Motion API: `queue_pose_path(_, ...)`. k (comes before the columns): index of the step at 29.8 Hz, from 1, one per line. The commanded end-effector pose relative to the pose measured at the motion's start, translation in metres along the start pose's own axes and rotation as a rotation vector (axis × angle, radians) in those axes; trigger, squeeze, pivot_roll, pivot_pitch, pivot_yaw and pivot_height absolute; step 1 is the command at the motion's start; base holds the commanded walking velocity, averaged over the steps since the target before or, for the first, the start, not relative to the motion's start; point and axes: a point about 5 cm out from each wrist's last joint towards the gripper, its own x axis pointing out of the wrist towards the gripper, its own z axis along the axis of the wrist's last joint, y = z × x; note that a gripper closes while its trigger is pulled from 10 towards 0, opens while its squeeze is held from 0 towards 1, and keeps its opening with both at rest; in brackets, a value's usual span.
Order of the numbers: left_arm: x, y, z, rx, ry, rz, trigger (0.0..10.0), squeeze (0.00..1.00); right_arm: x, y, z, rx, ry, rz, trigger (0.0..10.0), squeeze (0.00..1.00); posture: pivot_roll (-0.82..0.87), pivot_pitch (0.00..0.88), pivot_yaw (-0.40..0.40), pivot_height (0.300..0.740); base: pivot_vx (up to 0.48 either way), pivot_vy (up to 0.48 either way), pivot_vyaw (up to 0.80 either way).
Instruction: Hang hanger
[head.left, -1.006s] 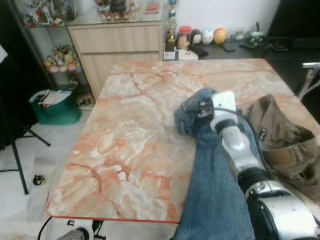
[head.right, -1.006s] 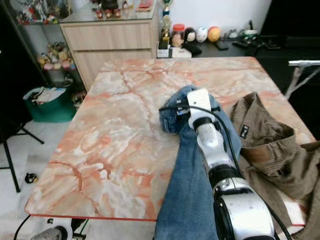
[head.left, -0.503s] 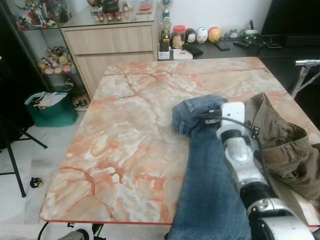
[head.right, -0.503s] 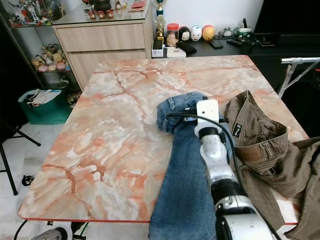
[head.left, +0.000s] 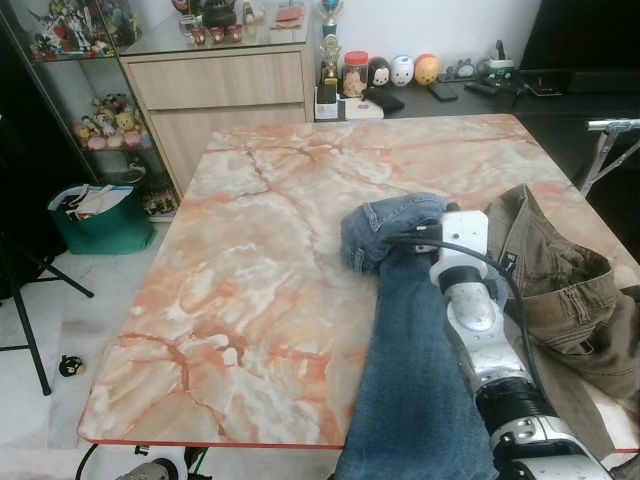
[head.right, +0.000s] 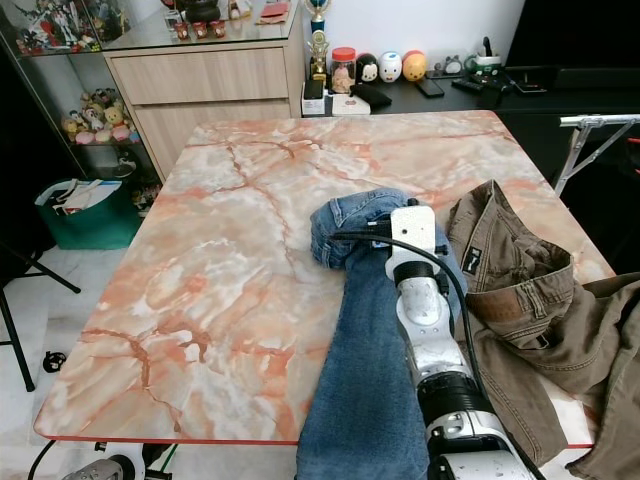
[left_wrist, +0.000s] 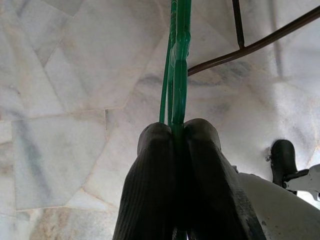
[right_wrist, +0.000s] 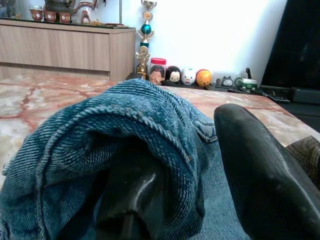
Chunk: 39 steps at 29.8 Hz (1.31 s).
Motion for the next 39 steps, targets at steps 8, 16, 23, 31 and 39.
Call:
queue_pose_path(8, -0.002, 0.005, -0.002, -0.003, 0.003, 0.002, 10.0, 0.00, -0.017, 0.002, -0.009, -0.002, 0.101, -0.001, 10.0, 1.00, 0.10, 0.002, 0.059, 0.740, 0.000, 0.000, 0.00)
queue_pose_path(16, -0.002, 0.005, -0.001, 0.000, 0.003, -0.001, 10.0, 0.00, -0.030, -0.013, -0.020, -0.056, 0.194, 0.015, 10.0, 1.00, 0.09, 0.002, 0.060, 0.740, 0.000, 0.000, 0.00)
queue_pose_path(23, -0.002, 0.006, -0.001, -0.003, 0.000, 0.003, 10.0, 0.00, -0.040, -0.007, 0.007, -0.080, 0.142, 0.140, 10.0, 0.15, 0.09, 0.005, 0.057, 0.740, 0.000, 0.000, 0.00)
queue_pose_path(31, -0.003, 0.008, -0.002, 0.004, 0.005, -0.004, 10.0, 0.00, -0.061, 0.009, 0.014, -0.077, 0.181, 0.277, 10.0, 0.00, 0.09, 0.006, 0.060, 0.740, 0.000, 0.000, 0.00)
queue_pose_path(39, -0.003, 0.007, -0.002, 0.002, 0.006, -0.006, 10.0, 0.00, -0.099, 0.028, 0.011, -0.032, 0.297, 0.456, 10.0, 0.00, 0.09, 0.007, 0.055, 0.740, 0.000, 0.000, 0.00)
